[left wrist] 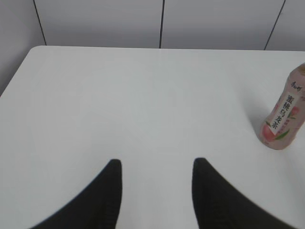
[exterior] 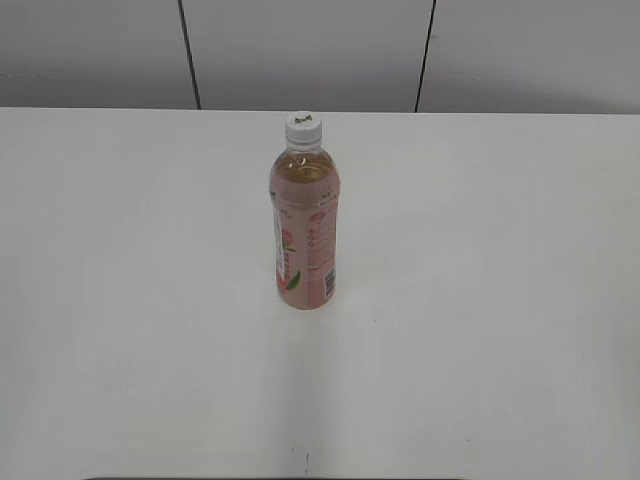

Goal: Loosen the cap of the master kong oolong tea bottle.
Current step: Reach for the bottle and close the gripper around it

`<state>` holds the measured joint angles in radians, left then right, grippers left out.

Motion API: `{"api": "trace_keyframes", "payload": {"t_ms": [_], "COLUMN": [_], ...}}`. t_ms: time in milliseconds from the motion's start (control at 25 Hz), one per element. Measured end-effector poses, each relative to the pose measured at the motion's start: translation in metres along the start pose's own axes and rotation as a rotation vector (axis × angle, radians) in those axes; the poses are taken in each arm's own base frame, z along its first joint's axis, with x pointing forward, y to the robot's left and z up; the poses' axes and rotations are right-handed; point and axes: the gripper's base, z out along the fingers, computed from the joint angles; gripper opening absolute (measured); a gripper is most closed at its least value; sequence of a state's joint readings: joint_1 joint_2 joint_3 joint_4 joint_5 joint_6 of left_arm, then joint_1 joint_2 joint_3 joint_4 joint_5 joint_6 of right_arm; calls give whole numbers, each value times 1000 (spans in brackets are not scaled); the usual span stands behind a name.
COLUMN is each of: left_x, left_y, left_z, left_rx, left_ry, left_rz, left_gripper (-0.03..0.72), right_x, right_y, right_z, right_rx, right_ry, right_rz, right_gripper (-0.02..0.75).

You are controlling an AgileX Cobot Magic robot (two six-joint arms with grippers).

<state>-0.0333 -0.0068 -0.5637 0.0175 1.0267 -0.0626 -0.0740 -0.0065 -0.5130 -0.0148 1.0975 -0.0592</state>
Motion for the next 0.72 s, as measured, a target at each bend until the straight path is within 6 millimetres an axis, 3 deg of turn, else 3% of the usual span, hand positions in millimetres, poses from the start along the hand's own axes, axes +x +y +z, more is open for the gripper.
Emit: {"api": "trace_keyframes", "payload": {"t_ms": [720], "left_x": [0], "left_y": [0], "left_z": [0], "left_rx": [0], "left_ry": [0], "left_rz": [0], "left_gripper": [310], "right_x": [0], "right_y": [0], "right_z": [0], "right_rx": [0], "right_ry": [0], "right_rz": [0], "right_gripper": [577]}}
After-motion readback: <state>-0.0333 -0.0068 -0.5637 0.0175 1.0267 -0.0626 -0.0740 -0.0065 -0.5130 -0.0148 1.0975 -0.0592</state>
